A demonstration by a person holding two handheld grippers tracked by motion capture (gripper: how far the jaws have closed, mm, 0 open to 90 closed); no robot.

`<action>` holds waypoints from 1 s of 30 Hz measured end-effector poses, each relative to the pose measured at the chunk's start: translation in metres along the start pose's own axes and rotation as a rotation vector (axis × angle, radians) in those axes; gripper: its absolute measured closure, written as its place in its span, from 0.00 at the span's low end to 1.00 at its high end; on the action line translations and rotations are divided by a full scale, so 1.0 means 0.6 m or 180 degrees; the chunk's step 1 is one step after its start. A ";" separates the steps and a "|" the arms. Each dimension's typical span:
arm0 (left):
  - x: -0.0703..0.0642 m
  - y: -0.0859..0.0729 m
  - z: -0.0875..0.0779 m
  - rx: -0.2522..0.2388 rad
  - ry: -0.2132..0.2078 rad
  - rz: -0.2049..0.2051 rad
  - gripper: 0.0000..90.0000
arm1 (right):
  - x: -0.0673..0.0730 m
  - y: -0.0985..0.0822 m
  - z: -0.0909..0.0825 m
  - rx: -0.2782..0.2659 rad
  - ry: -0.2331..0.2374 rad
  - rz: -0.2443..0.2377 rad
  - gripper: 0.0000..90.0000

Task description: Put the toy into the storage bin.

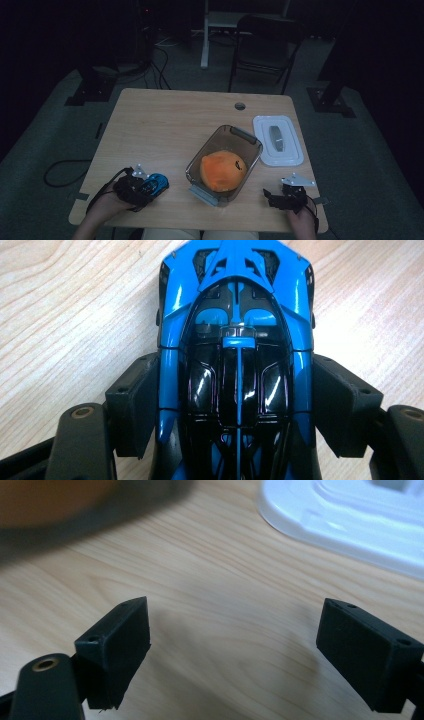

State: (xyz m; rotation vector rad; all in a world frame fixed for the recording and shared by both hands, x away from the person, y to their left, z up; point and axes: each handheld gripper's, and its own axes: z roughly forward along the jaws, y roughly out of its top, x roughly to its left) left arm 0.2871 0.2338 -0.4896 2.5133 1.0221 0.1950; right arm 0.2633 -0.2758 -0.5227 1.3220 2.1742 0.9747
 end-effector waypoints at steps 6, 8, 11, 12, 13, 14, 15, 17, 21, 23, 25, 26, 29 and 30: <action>0.006 0.017 -0.010 -0.0045 -0.0024 -0.0025 0.32 | 0.042 0.027 -0.004 -0.0178 0.0233 -0.0080 0.15; 0.009 0.023 -0.017 -0.0076 -0.0014 -0.0017 0.32 | 0.062 0.035 -0.002 -0.0210 0.0272 -0.0129 0.15; 0.011 0.035 -0.031 -0.0117 0.0022 -0.0002 0.32 | 0.088 0.045 0.004 -0.0251 0.0354 -0.0223 0.15; 0.013 0.039 -0.035 -0.0123 0.0022 -0.0004 0.32 | 0.095 0.048 0.007 -0.0238 0.0370 -0.0249 0.15; 0.013 0.043 -0.040 -0.0128 0.0027 0.0013 0.32 | 0.101 0.050 0.011 -0.0234 0.0393 -0.0279 0.15; 0.015 0.048 -0.045 -0.0144 0.0042 0.0008 0.32 | 0.106 0.053 0.014 -0.0226 0.0435 -0.0288 0.15; 0.016 0.051 -0.049 -0.0144 0.0051 0.0023 0.32 | 0.112 0.056 0.019 -0.0194 0.0468 -0.0315 0.14; 0.019 0.059 -0.059 -0.0164 0.0080 0.0028 0.32 | 0.119 0.058 0.024 -0.0196 0.0478 -0.0343 0.14; 0.025 0.081 -0.084 -0.0207 0.0127 0.0050 0.32 | 0.134 0.065 0.036 -0.0169 0.0567 -0.0347 0.14; 0.026 0.094 -0.099 -0.0251 0.0176 0.0061 0.32 | 0.144 0.069 0.043 -0.0194 0.0553 -0.0347 0.13; 0.027 0.109 -0.113 -0.0276 0.0232 0.0110 0.32 | 0.152 0.075 0.052 -0.0210 0.0561 -0.0285 0.13; 0.028 0.119 -0.122 -0.0298 0.0253 0.0125 0.32 | 0.158 0.079 0.058 -0.0211 0.0566 -0.0262 0.13; 0.030 0.139 -0.138 -0.0361 0.0266 0.0129 0.32 | 0.176 0.089 0.075 -0.0177 0.0536 -0.0309 0.13; 0.031 0.146 -0.142 -0.0362 0.0297 0.0149 0.32 | 0.181 0.091 0.079 -0.0168 0.0523 -0.0328 0.13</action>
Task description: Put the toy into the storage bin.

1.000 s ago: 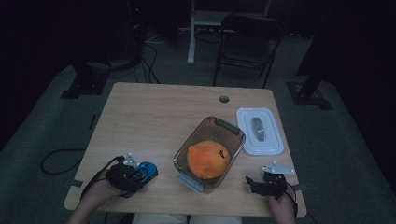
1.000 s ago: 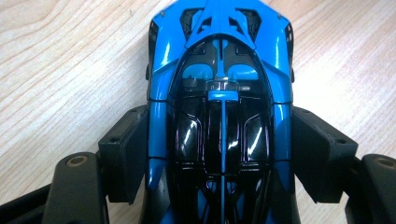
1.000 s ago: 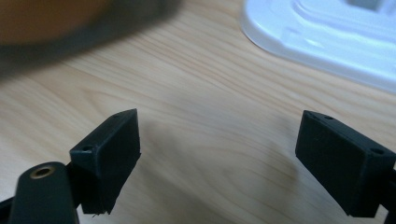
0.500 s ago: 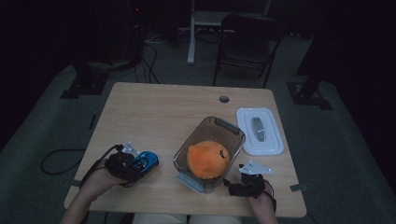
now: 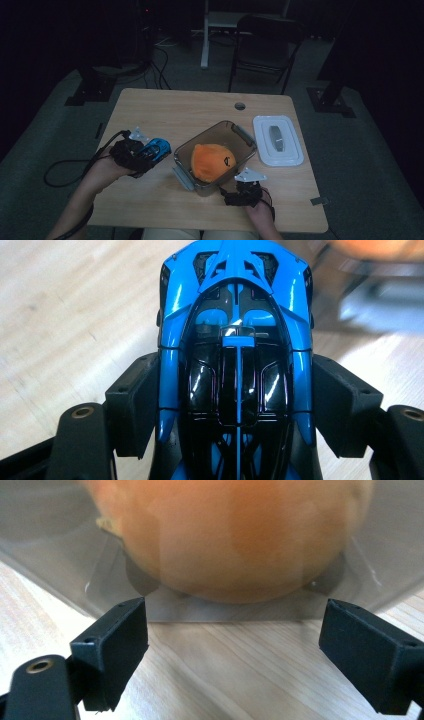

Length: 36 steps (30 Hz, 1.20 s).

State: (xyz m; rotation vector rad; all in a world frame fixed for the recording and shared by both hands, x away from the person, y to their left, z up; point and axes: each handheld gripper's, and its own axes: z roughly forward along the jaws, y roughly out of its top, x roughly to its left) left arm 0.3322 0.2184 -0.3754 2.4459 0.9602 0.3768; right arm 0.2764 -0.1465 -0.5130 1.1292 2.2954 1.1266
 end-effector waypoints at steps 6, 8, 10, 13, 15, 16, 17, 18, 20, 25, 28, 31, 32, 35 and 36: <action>0.001 0.038 -0.009 -0.0045 0.0015 0.0041 0.32 | -0.007 -0.010 -0.001 0.0158 -0.0145 -0.0017 0.13; -0.001 0.050 -0.010 -0.0066 0.0037 0.0061 0.32 | -0.016 -0.016 -0.008 0.0162 -0.0193 0.0011 0.13; -0.003 0.060 -0.010 -0.0081 0.0037 0.0069 0.32 | -0.025 -0.022 -0.015 0.0162 -0.0257 0.0030 0.13; -0.009 0.076 -0.009 -0.0102 0.0012 0.0097 0.32 | -0.040 -0.029 -0.023 0.0175 -0.0331 0.0109 0.13; -0.012 0.087 -0.009 -0.0095 -0.0008 0.0146 0.32 | -0.050 -0.032 -0.028 0.0157 -0.0389 0.0178 0.13; -0.014 0.095 -0.008 -0.0105 -0.0027 0.0158 0.32 | -0.053 -0.032 -0.029 0.0158 -0.0397 0.0202 0.13; -0.016 0.100 -0.008 -0.0101 -0.0028 0.0180 0.32 | -0.057 -0.033 -0.029 0.0161 -0.0404 0.0225 0.13; -0.019 0.106 -0.008 -0.0109 -0.0025 0.0186 0.32 | -0.058 -0.034 -0.030 0.0164 -0.0426 0.0227 0.13; -0.025 0.120 -0.007 -0.0117 -0.0050 0.0222 0.32 | -0.059 -0.034 -0.029 0.0181 -0.0428 0.0229 0.13; -0.041 0.148 -0.003 -0.0146 -0.0055 0.0282 0.32 | -0.059 -0.034 -0.029 0.0170 -0.0450 0.0239 0.13; -0.049 0.164 0.007 -0.0156 -0.0095 0.0296 0.32 | -0.062 -0.036 -0.030 0.0168 -0.0481 0.0231 0.13; -0.062 0.179 0.021 -0.0118 -0.0164 0.0355 0.32 | -0.063 -0.037 -0.030 0.0183 -0.0491 0.0224 0.13; -0.066 0.184 0.025 -0.0099 -0.0189 0.0386 0.32 | -0.063 -0.037 -0.030 0.0185 -0.0492 0.0223 0.13; -0.081 0.201 0.041 -0.0096 -0.0230 0.0421 0.32 | -0.063 -0.037 -0.029 0.0192 -0.0473 0.0230 0.13; -0.086 0.207 0.045 -0.0088 -0.0250 0.0441 0.32 | -0.064 -0.037 -0.029 0.0196 -0.0475 0.0222 0.13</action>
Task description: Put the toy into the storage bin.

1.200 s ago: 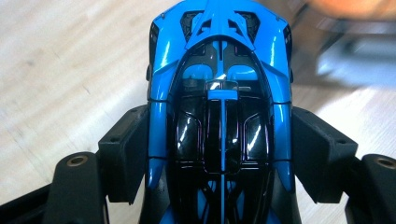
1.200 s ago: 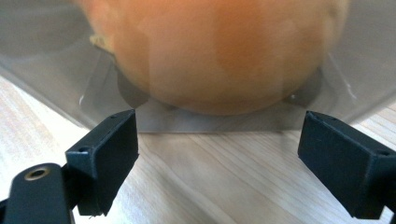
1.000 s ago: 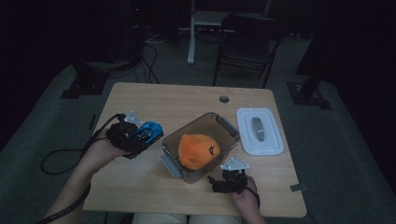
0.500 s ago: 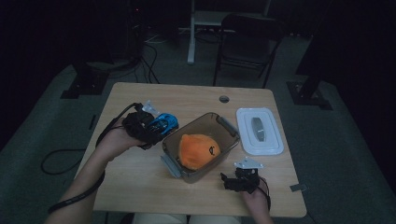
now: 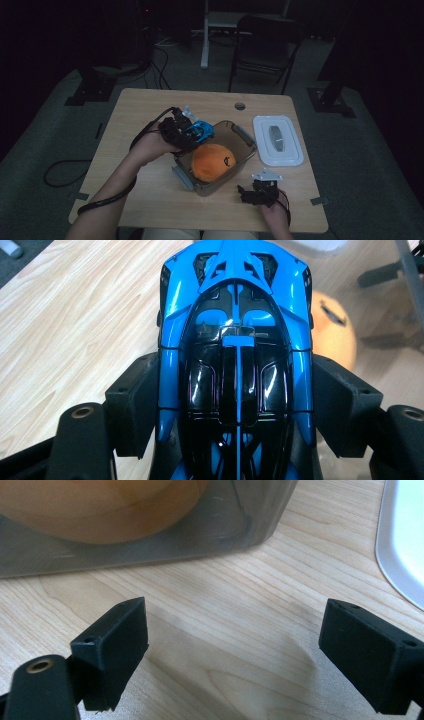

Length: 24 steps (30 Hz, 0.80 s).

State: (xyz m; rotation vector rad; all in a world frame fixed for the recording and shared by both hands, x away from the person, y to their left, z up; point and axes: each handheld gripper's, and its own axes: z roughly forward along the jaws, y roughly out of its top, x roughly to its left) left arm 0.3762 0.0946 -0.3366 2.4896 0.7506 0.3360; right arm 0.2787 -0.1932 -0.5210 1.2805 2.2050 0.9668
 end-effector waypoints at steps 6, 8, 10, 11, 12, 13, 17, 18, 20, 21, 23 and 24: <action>-0.009 0.027 0.029 0.0023 -0.0101 0.0029 0.32 | -0.001 0.000 -0.001 -0.0014 0.0017 0.0009 0.13; -0.011 0.033 0.041 0.0040 -0.0125 0.0020 0.32 | -0.002 0.000 -0.001 -0.0016 0.0026 0.0021 0.13; -0.012 0.037 0.054 0.0085 -0.0157 0.0037 0.32 | -0.002 -0.001 -0.002 -0.0015 0.0037 0.0024 0.13; -0.012 0.038 0.058 0.0087 -0.0163 0.0023 0.32 | -0.002 -0.001 -0.002 -0.0017 0.0048 0.0026 0.13; -0.014 0.039 0.063 0.0102 -0.0197 0.0036 0.32 | -0.002 -0.001 -0.001 -0.0015 0.0046 0.0022 0.13; -0.017 0.040 0.067 0.0114 -0.0225 0.0056 0.32 | -0.002 -0.001 -0.001 -0.0013 0.0044 0.0014 0.13; -0.025 0.044 0.082 0.0162 -0.0163 0.0100 0.32 | -0.001 -0.001 0.000 0.0003 0.0051 0.0003 0.13; -0.024 0.044 0.084 0.0162 -0.0155 0.0092 0.32 | -0.001 -0.001 0.000 0.0002 0.0051 0.0002 0.13; -0.022 0.044 0.089 0.0193 -0.0130 0.0078 0.32 | -0.001 -0.001 0.000 0.0004 0.0059 0.0001 0.13; -0.020 0.044 0.092 0.0201 -0.0150 0.0076 0.32 | -0.002 -0.001 0.000 0.0003 0.0064 0.0005 0.13; -0.020 0.044 0.096 0.0209 -0.0174 0.0087 0.32 | -0.002 -0.001 -0.001 -0.0003 0.0081 0.0015 0.13; -0.021 0.044 0.098 0.0216 -0.0171 0.0086 0.32 | -0.003 -0.001 0.000 0.0002 0.0083 0.0016 0.13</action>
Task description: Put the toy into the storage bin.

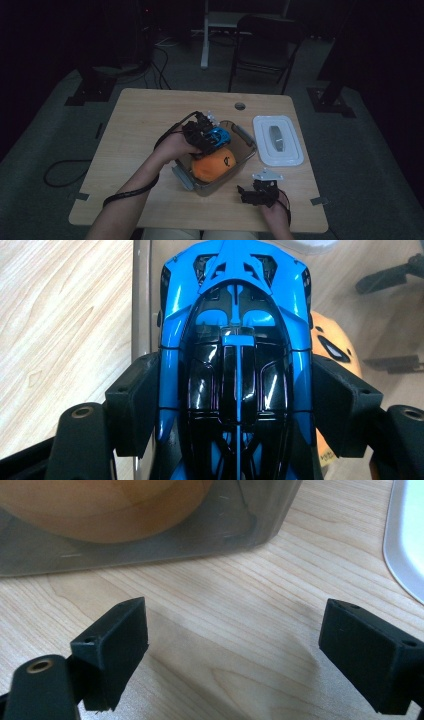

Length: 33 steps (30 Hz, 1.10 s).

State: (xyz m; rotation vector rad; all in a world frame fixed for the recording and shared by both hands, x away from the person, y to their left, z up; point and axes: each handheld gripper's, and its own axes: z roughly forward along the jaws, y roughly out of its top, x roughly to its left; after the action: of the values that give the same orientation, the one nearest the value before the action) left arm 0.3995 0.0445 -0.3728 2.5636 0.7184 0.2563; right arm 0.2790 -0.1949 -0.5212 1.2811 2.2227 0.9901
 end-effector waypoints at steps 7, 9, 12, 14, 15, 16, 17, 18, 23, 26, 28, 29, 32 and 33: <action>0.003 -0.003 0.022 0.0025 -0.0036 -0.0044 0.32 | 0.001 0.000 0.000 0.0005 0.0028 -0.0004 0.13; 0.004 -0.005 0.026 0.0024 -0.0059 -0.0052 0.32 | 0.000 -0.001 0.000 0.0000 0.0035 0.0003 0.13; -0.001 -0.005 0.027 0.0013 -0.0020 -0.0020 0.32 | -0.001 -0.001 0.000 -0.0005 0.0051 0.0013 0.13; -0.004 -0.005 0.028 0.0017 0.0005 -0.0004 0.32 | -0.001 0.000 0.000 -0.0004 0.0052 0.0012 0.13; -0.005 -0.005 0.028 0.0025 0.0020 0.0023 0.32 | -0.001 0.000 0.000 0.0000 0.0051 0.0009 0.13; -0.006 -0.006 0.028 0.0028 0.0025 0.0035 0.31 | 0.000 0.000 0.000 0.0000 0.0056 0.0011 0.13; -0.007 -0.006 0.029 0.0019 0.0033 0.0035 0.31 | 0.000 -0.001 0.000 -0.0002 0.0054 0.0010 0.13; -0.007 -0.007 0.028 0.0024 0.0007 0.0039 0.30 | 0.000 -0.001 0.000 0.0000 0.0055 0.0009 0.13; -0.003 -0.014 0.013 -0.0056 -0.0034 -0.0017 0.29 | -0.001 0.000 0.000 -0.0002 0.0058 0.0011 0.13; -0.001 -0.019 0.001 -0.0117 -0.0048 -0.0032 0.28 | 0.000 0.000 0.000 0.0003 0.0061 0.0012 0.13; 0.000 -0.023 -0.006 -0.0136 -0.0109 -0.0007 0.21 | 0.000 0.000 0.001 0.0001 0.0067 0.0012 0.13; 0.001 -0.025 -0.009 -0.0171 -0.0112 -0.0034 0.20 | 0.000 0.000 0.001 0.0002 0.0064 0.0009 0.13; 0.006 -0.034 -0.018 -0.0225 -0.0145 -0.0046 0.16 | 0.000 0.000 0.000 0.0003 0.0063 0.0017 0.13; 0.007 -0.037 -0.022 -0.0236 -0.0156 -0.0051 0.14 | -0.001 0.000 0.000 0.0005 0.0062 0.0018 0.13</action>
State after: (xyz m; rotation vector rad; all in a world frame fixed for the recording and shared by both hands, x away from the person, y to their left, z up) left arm 0.3894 0.0683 -0.3717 2.4843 0.6978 0.2101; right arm 0.2793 -0.1951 -0.5216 1.2842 2.2359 1.0073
